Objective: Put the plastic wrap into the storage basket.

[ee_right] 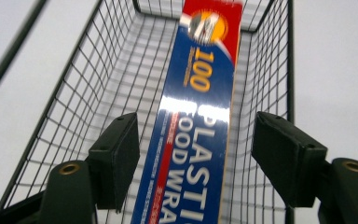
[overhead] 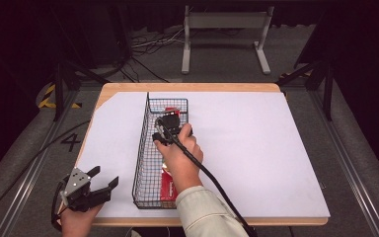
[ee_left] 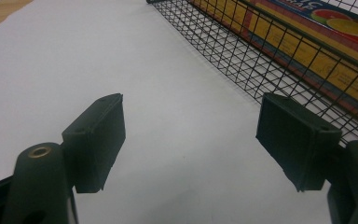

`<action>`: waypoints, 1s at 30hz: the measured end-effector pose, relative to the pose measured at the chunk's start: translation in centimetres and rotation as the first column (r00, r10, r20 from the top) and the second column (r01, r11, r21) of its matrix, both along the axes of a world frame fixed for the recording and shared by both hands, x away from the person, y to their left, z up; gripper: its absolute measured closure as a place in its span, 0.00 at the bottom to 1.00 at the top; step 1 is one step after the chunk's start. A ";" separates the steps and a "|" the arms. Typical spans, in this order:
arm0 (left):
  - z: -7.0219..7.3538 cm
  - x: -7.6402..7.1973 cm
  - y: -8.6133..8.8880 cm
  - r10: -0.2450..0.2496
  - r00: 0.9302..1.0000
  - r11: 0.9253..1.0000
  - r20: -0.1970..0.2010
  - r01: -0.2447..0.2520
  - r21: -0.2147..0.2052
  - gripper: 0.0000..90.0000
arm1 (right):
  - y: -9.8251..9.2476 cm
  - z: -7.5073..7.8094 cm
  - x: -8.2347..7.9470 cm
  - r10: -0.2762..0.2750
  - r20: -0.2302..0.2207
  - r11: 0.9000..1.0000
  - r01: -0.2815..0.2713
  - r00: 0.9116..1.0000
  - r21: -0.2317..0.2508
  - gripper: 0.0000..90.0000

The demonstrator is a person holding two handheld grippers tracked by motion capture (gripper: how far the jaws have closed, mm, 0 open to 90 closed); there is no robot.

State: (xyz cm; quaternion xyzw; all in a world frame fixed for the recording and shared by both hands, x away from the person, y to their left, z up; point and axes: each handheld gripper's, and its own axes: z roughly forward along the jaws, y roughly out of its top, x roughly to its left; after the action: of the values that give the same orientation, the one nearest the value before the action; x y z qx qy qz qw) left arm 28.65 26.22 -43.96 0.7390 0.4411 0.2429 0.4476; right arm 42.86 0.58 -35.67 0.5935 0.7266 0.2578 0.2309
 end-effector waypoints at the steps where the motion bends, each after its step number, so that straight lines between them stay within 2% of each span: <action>1: 0.0 -0.1 0.1 0.005 1.000 1.000 -0.001 -0.005 -0.002 0.27 | -0.2 0.1 -0.1 0.005 0.045 1.000 -0.005 0.999 0.002 0.36; 2: 0.0 -0.1 0.1 0.005 1.000 1.000 -0.001 -0.005 -0.002 0.27 | -0.2 0.1 -0.1 0.005 0.045 1.000 -0.005 0.999 0.002 0.36; 6: 0.0 -0.2 0.3 0.009 1.000 1.000 -0.002 -0.009 0.001 0.27 | -0.7 0.2 -0.3 0.042 0.105 0.999 -0.043 0.994 0.007 0.35; 8: 0.0 -0.2 0.3 0.011 1.000 1.000 -0.001 -0.011 -0.004 0.27 | -0.9 0.3 -0.4 0.064 0.115 0.998 -0.065 0.991 0.005 0.35; 10: 0.0 -0.2 0.3 0.009 1.000 1.000 -0.002 -0.009 0.001 0.27 | -0.9 0.4 -0.5 0.105 0.134 0.994 -0.106 0.985 0.003 0.33; 13: 0.0 -0.1 0.3 0.011 1.000 1.000 0.000 -0.011 -0.001 0.27 | -1.0 0.5 -0.4 0.168 0.117 0.986 -0.168 0.979 -0.014 0.29; 15: 0.0 -0.1 0.4 0.011 1.000 1.000 -0.005 -0.011 -0.006 0.27 | -1.4 0.5 -0.3 0.190 0.104 0.982 -0.189 0.976 -0.014 0.28; 17: 0.0 -0.1 0.4 0.011 1.000 1.000 -0.004 -0.011 -0.006 0.27 | -1.8 0.6 -0.2 0.207 0.087 0.978 -0.209 0.974 0.006 0.28; 20: 0.0 0.0 0.3 0.007 1.000 1.000 -0.004 -0.007 -0.010 0.27 | -2.4 1.0 -0.4 0.236 0.094 0.971 -0.237 0.967 0.003 0.28; 24: 0.1 0.1 0.1 0.001 1.000 1.000 -0.006 -0.001 -0.007 0.27 | -3.5 1.7 -0.6 0.268 0.080 0.963 -0.270 0.960 0.013 0.28; 25: 0.1 0.1 0.0 -0.001 1.000 1.000 -0.004 0.001 -0.005 0.27 | -3.9 1.9 -0.7 0.284 0.080 0.958 -0.286 0.956 0.017 0.28; 26: 0.1 0.1 0.0 -0.001 1.000 1.000 -0.004 0.001 -0.005 0.27 | -3.9 1.9 -0.7 0.284 0.080 0.958 -0.286 0.956 0.017 0.28; 27: 0.1 0.3 -0.2 -0.008 1.000 1.000 -0.011 0.008 -0.003 0.27 | -4.6 2.2 -0.9 0.306 0.078 0.951 -0.308 0.949 0.014 0.28; 28: 0.1 0.3 -0.2 -0.010 1.000 1.000 -0.012 0.010 0.000 0.27 | -4.9 2.4 -1.0 0.302 0.075 0.953 -0.304 0.950 0.013 0.28; 30: 0.1 0.5 -0.3 -0.016 1.000 1.000 -0.016 0.016 -0.007 0.26 | -5.7 2.6 -1.2 0.316 0.078 0.948 -0.319 0.945 0.017 0.28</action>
State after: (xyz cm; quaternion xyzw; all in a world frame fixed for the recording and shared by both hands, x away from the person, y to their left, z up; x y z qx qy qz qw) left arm 29.15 25.95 -43.88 0.7428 0.4396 0.2319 0.4486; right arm 41.65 -5.15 -33.07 0.4621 0.7998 0.3239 0.2044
